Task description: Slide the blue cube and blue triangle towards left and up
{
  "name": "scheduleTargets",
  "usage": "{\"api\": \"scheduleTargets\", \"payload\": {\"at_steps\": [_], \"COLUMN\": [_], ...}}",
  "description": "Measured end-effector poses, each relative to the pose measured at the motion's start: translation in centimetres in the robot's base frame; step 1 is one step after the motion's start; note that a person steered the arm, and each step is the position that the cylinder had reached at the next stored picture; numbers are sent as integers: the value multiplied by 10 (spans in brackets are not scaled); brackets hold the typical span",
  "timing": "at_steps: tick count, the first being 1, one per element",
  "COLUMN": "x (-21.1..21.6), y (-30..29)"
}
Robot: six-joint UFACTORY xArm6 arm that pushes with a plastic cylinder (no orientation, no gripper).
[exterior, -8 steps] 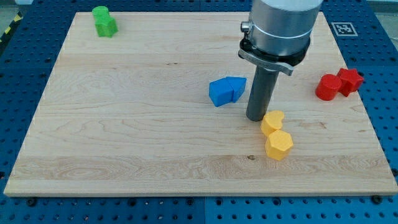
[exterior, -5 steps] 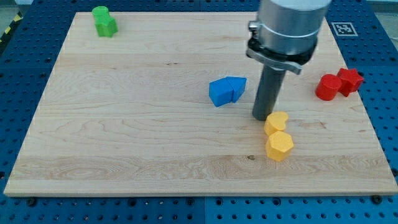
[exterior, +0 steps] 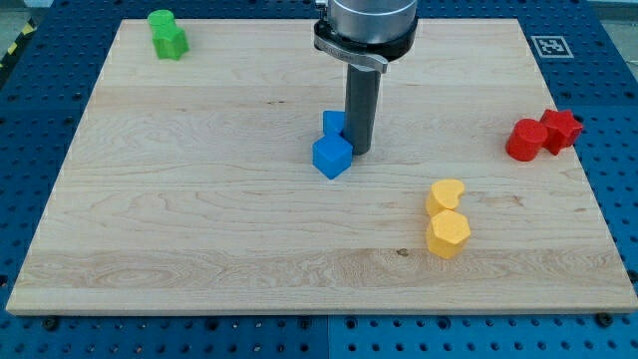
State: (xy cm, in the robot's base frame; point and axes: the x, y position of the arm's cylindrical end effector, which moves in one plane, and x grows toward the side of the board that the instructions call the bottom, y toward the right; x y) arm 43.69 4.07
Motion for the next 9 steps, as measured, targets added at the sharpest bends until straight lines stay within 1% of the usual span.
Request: {"api": "scheduleTargets", "payload": {"at_steps": [1, 2, 3, 4, 6, 8, 9], "x": [2, -31, -38, -36, -28, 6, 5], "y": [24, 23, -4, -30, 5, 5, -31]}}
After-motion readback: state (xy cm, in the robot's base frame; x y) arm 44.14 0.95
